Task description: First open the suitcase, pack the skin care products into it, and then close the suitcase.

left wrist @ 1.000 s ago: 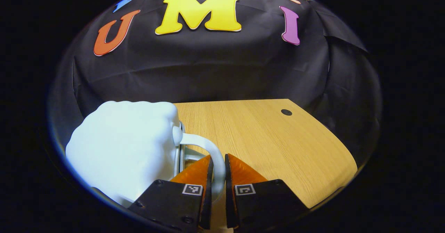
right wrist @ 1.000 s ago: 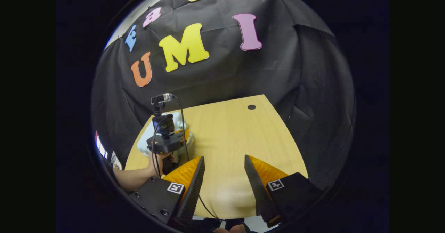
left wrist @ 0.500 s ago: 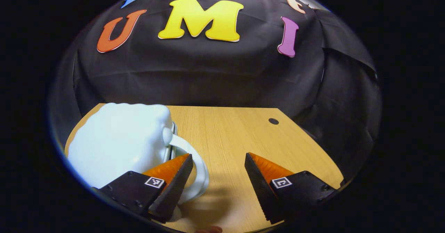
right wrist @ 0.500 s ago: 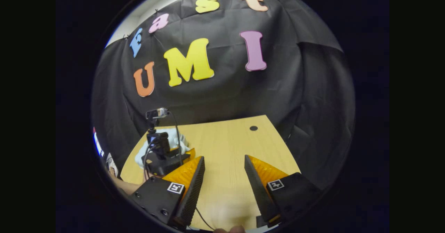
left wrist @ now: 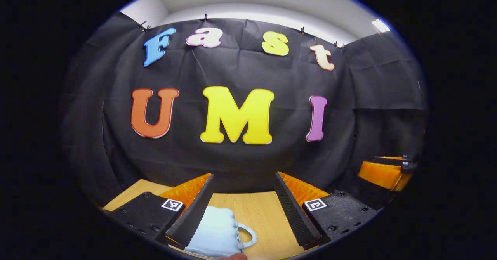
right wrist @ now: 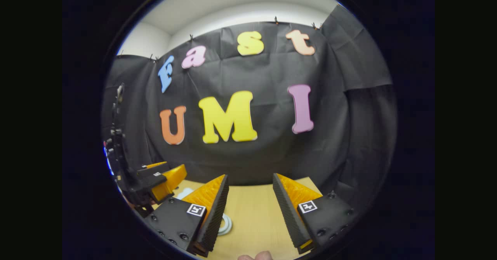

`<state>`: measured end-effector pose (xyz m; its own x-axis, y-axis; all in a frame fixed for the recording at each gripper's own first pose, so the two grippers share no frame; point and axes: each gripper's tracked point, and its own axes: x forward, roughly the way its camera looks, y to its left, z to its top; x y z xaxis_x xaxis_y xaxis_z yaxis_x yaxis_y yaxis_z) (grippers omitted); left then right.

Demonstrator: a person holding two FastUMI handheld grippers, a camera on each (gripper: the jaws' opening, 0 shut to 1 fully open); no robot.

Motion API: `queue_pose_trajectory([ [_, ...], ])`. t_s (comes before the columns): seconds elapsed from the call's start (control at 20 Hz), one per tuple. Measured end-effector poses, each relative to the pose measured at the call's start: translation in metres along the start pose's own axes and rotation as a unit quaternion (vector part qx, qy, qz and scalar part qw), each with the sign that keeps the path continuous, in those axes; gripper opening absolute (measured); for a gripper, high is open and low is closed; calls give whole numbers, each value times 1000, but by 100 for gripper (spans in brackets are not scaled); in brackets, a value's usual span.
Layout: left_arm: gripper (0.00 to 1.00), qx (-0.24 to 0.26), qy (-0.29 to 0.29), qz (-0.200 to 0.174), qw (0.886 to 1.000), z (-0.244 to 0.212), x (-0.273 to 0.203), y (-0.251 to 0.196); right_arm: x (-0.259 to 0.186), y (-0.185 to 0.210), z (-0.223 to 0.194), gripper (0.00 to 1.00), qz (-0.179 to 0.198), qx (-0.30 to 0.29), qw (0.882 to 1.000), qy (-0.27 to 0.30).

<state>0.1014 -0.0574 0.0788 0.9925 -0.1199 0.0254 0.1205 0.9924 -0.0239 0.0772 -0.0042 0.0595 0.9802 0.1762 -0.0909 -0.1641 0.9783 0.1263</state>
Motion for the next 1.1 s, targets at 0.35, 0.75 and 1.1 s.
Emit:
queue_pose_trajectory([
  [0.35, 97, -7, -44, 65, 997, 52, -29, 38, 1, 28, 51, 70, -19, -31, 997, -61],
  [0.75, 98, -17, -22, 67, 997, 28, -45, 34, -13, 31, 25, 69, -34, -39, 997, -59],
  [1.1, 97, -20, -22, 64, 997, 25, -41, 30, -9, 28, 29, 69, -35, -41, 996, -71],
])
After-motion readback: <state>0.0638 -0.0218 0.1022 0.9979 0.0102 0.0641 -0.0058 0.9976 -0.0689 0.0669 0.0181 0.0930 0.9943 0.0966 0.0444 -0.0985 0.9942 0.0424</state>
